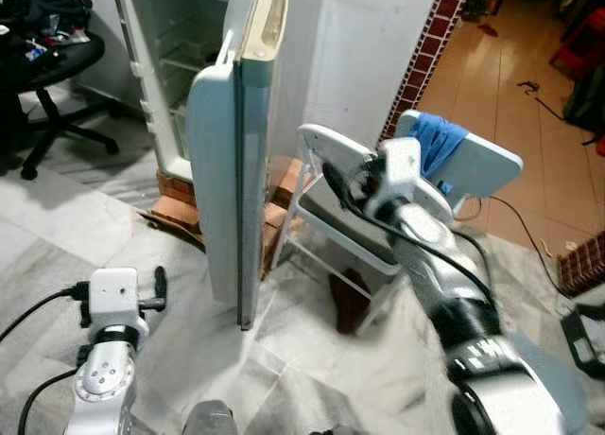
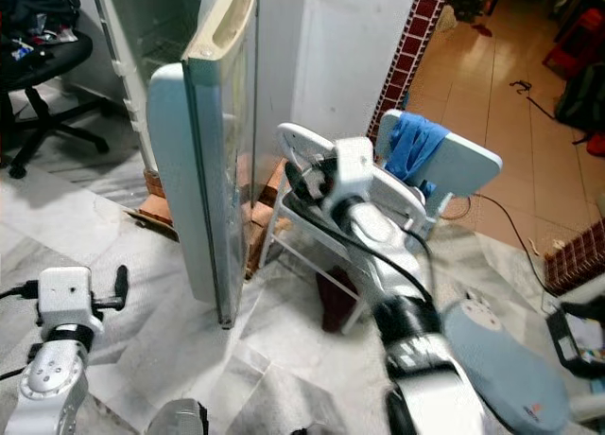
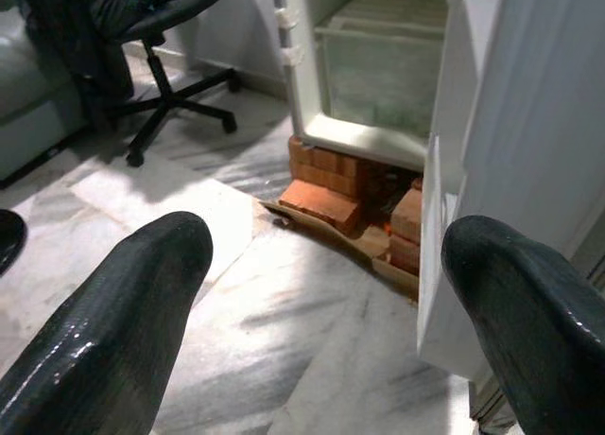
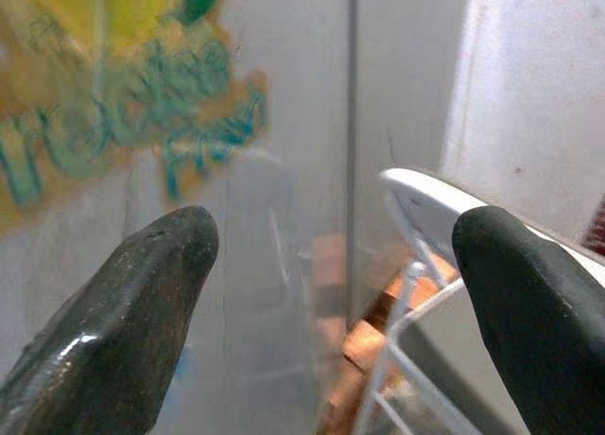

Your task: Restocking fridge

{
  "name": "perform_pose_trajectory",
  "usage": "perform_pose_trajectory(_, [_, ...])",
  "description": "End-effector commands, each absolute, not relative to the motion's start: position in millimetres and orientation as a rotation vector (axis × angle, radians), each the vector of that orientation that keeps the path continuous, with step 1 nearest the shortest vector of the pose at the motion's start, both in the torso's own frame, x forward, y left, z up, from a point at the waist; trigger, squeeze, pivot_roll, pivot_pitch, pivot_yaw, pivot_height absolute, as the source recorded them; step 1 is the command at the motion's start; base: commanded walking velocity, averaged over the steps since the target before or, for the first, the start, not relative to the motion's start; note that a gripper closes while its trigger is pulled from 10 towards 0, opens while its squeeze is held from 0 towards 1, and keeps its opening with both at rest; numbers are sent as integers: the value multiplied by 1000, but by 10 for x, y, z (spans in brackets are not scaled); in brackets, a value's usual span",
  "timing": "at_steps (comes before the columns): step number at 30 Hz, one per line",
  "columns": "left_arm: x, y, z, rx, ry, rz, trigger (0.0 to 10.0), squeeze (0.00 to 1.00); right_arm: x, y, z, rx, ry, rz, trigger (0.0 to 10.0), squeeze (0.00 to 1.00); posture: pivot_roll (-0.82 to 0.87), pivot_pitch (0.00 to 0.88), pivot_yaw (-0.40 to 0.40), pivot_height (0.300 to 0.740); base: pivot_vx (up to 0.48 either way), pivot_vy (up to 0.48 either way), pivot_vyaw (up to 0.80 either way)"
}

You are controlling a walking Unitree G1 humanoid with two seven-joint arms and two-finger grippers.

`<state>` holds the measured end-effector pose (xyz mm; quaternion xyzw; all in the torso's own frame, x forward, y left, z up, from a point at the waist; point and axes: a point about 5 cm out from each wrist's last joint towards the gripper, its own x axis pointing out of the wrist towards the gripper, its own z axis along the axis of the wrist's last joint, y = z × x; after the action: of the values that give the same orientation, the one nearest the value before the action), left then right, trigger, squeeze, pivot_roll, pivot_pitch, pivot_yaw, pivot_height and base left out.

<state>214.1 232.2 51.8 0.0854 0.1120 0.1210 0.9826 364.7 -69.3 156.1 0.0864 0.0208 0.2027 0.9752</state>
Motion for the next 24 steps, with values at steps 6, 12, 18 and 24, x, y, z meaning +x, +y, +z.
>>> perform_pose_trajectory(6, [2172, 2282, 495, 154, 230, 242, 10000, 0, 3306, 356, 2304, 493, -119, 949, 10000, 0, 222, 28, -109, 740, 0, 0, 0])
perform_pose_trajectory(12, [2188, 2270, 489, 151, 228, 240, 10000, 0, 2763, 493, 2422, 600, -165, 1382, 10000, 0, 213, 22, -111, 740, 0, 0, 0])
perform_pose_trajectory(18, [2242, 2238, 510, 164, 213, 215, 10000, 0, 3104, 162, 1936, 394, -76, 1041, 10000, 0, 193, 23, -102, 740, 0, 0, 0])
perform_pose_trajectory(24, [2323, 2149, 606, 197, 170, 158, 10000, 0, 3184, -681, 1485, 194, -57, 626, 10000, 0, 174, 27, -101, 740, 0, 0, 0])
